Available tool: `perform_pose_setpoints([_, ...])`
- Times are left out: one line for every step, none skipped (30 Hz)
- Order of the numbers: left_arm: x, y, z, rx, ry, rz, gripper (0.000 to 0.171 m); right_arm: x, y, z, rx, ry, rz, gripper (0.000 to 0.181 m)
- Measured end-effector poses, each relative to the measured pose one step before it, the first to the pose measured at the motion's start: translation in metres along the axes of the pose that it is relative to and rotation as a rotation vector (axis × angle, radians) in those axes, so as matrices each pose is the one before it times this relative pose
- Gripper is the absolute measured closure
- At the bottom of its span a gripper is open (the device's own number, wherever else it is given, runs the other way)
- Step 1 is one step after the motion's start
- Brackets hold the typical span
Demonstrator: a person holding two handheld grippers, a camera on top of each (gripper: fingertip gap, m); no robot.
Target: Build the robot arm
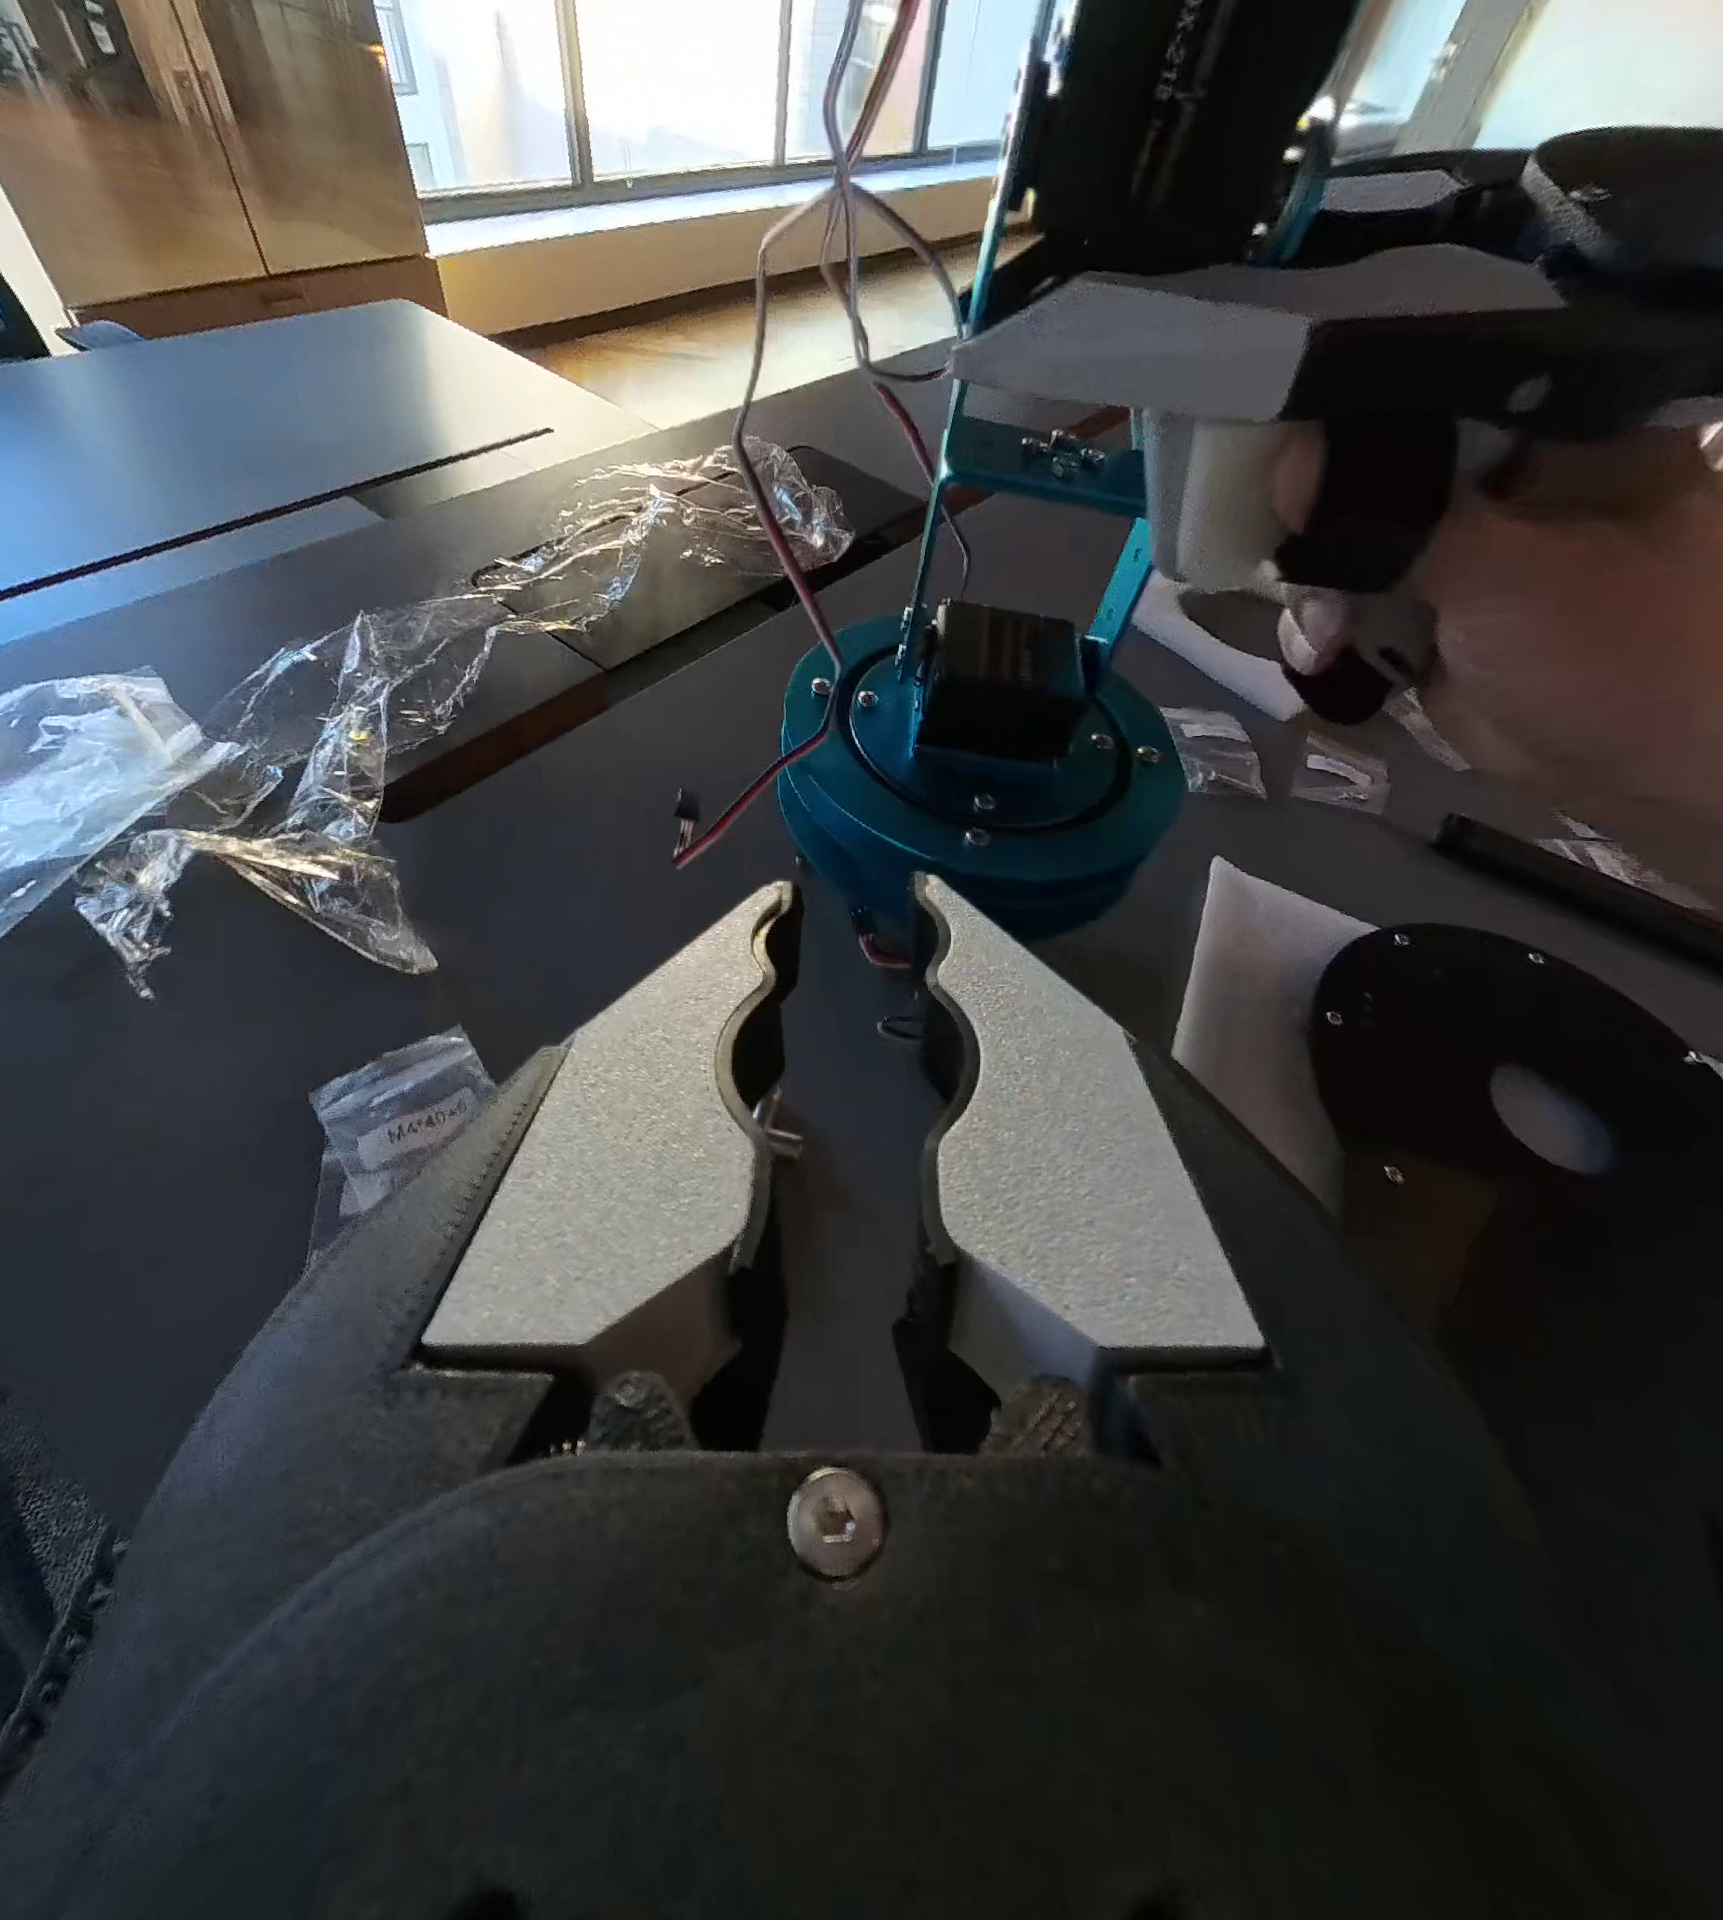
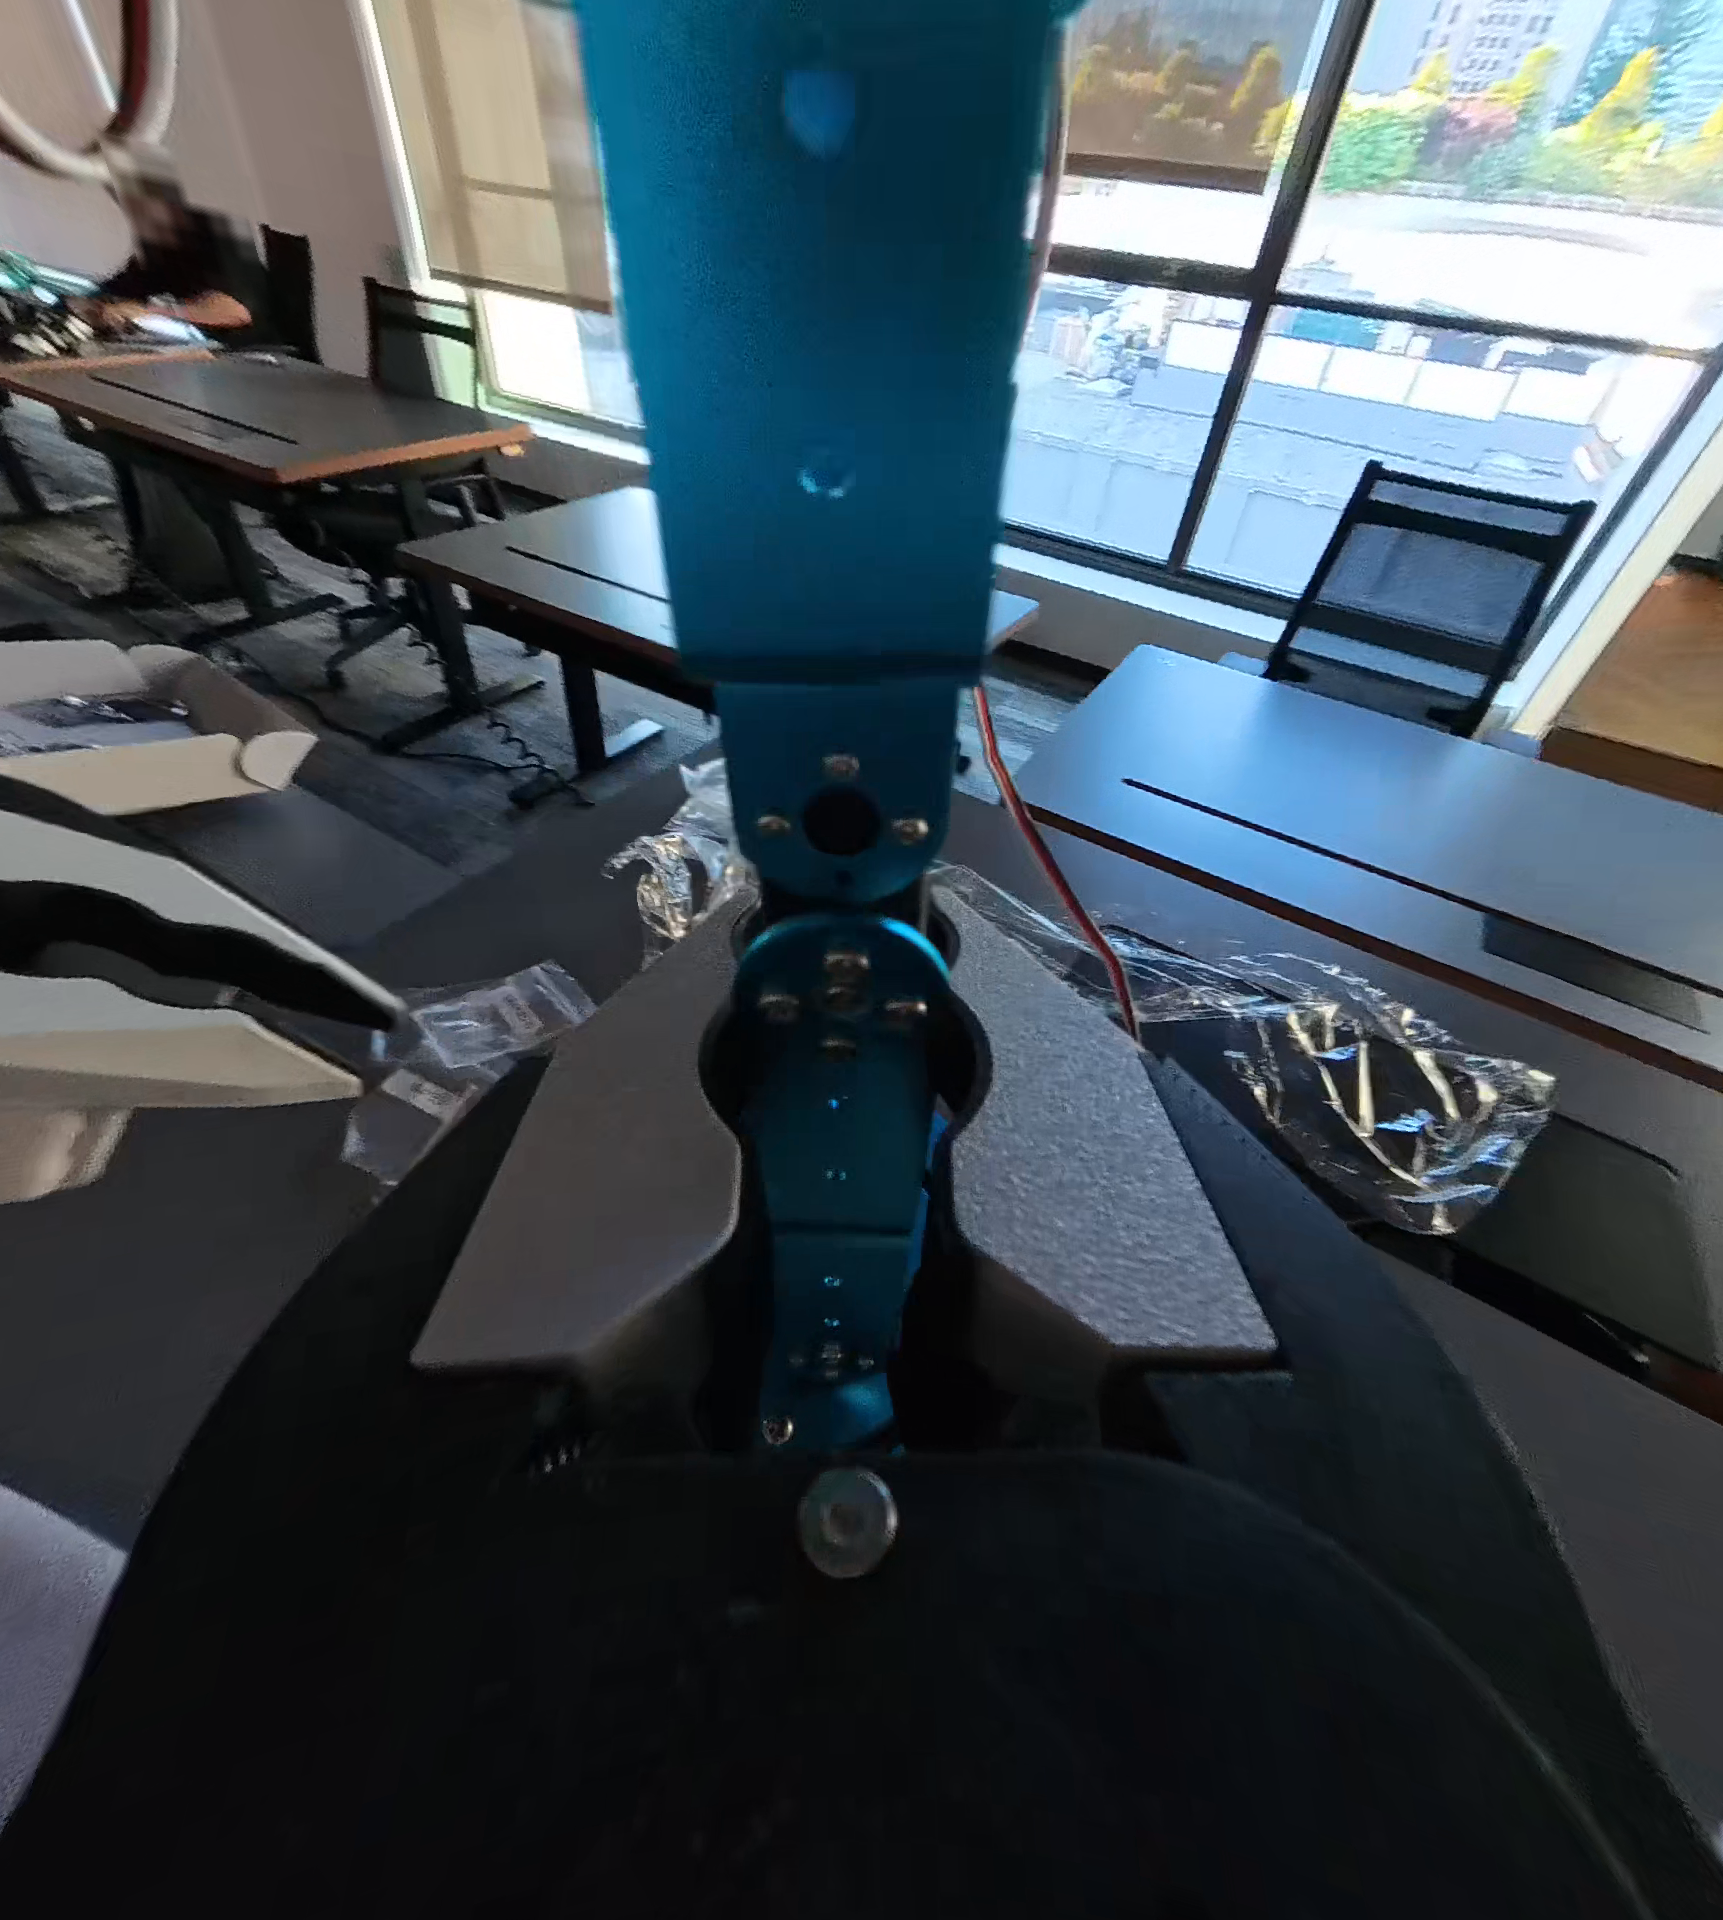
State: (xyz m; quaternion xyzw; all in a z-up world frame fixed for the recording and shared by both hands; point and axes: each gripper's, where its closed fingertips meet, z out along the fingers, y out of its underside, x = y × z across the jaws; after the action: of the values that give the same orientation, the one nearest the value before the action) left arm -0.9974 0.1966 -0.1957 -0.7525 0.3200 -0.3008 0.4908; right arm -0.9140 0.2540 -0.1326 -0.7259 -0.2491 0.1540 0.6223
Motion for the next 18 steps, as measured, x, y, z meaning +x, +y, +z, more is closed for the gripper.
perform_pose_setpoints([0.00141, -0.00053, -0.00449, -0.00576, -0.0002, -0.0023, 0.153, 0.00009, -0.00003, 0.00096, -0.0023, 0.0054, -0.0256, 0.158])
perform_pose_setpoints([0.00207, -0.00135, -0.00467, -0.00191, 0.0032, 0.0015, 0.154, 0.00020, -0.00007, 0.00085, 0.0019, 0.0017, -0.0091, 0.157])
perform_pose_setpoints([0.00174, -0.00155, -0.00437, 0.00057, 0.0002, 0.0081, 0.156, 0.00022, -0.00020, 0.00059, 0.0066, 0.0020, 0.0049, 0.157])
perform_pose_setpoints([0.00055, -0.00117, -0.00399, 0.00083, -0.0082, 0.0130, 0.157, 0.00027, -0.00001, 0.00084, 0.0059, 0.0033, 0.0109, 0.157])
perform_pose_setpoints([-0.00052, -0.00084, -0.00314, 0.00175, -0.0121, 0.0125, 0.158, -0.00006, 0.00130, 0.00224, -0.0057, 0.0021, 0.0084, 0.157])
perform_pose_setpoints([-0.00019, -0.00027, -0.00233, 0.00247, -0.0068, 0.0053, 0.158, -0.00126, 0.00652, 0.00469, -0.0416, -0.0054, 0.0022, 0.151])
perform_pose_setpoints([0.00062, 0.00052, -0.00125, 0.00127, 0.0022, -0.0055, 0.158, -0.00072, 0.00555, 0.00384, -0.0364, -0.0003, 0.0040, 0.153])
perform_pose_setpoints([0.00124, 0.00155, -0.00033, -0.00042, 0.0088, -0.0129, 0.158, 0.00093, -0.00143, 0.00029, 0.0095, 0.0014, -0.0083, 0.156])
perform_pose_setpoints([0.00107, 0.00223, 0.00044, -0.00086, 0.0089, -0.0150, 0.158, -0.00055, 0.00012, 0.00025, -0.0039, -0.0109, 0.0044, 0.156])
perform_pose_setpoints([0.00099, 0.00325, 0.00122, -0.00281, 0.0076, -0.0137, 0.158, -0.00009, -0.00012, -0.00016, -0.0036, -0.0093, 0.0014, 0.157])
perform_pose_setpoints([0.00151, 0.00468, 0.00207, -0.00930, 0.0107, -0.0113, 0.157, 0.00005, -0.00012, -0.00020, -0.0051, -0.0068, -0.0080, 0.157])
perform_pose_setpoints([0.00181, 0.00584, 0.00271, -0.01576, 0.0121, -0.0087, 0.157, -0.00005, -0.00007, -0.00005, -0.0035, -0.0101, -0.0032, 0.157])
perform_pose_setpoints([0.00098, 0.00616, 0.00327, -0.01757, 0.0070, -0.0050, 0.156, -0.00069, -0.00006, 0.00010, -0.0001, -0.0148, 0.0046, 0.157])
perform_pose_setpoints([0.00025, 0.00570, 0.00346, -0.01470, 0.0012, -0.0005, 0.156, -0.00117, -0.00027, 0.00016, 0.0031, -0.0189, 0.0046, 0.157])
perform_pose_setpoints([0.00016, 0.00531, 0.00339, -0.01115, 0.0010, 0.0012, 0.156, -0.00186, -0.00032, 0.00006, 0.0054, -0.0257, 0.0033, 0.158])
perform_pose_setpoints([0.00034, 0.00468, 0.00342, -0.00976, 0.0043, -0.0022, 0.156, -0.00206, -0.00023, -0.00031, 0.0046, -0.0289, 0.0062, 0.157])
perform_pose_setpoints([0.00041, 0.00376, 0.00310, -0.00743, 0.0066, -0.0068, 0.156, -0.00228, -0.00026, -0.00026, 0.0044, -0.0281, 0.0104, 0.158])
perform_pose_setpoints([0.00012, 0.00272, 0.00276, -0.00509, 0.0082, -0.0089, 0.156, -0.00339, -0.00047, -0.00004, 0.0052, -0.0376, 0.0069, 0.158])
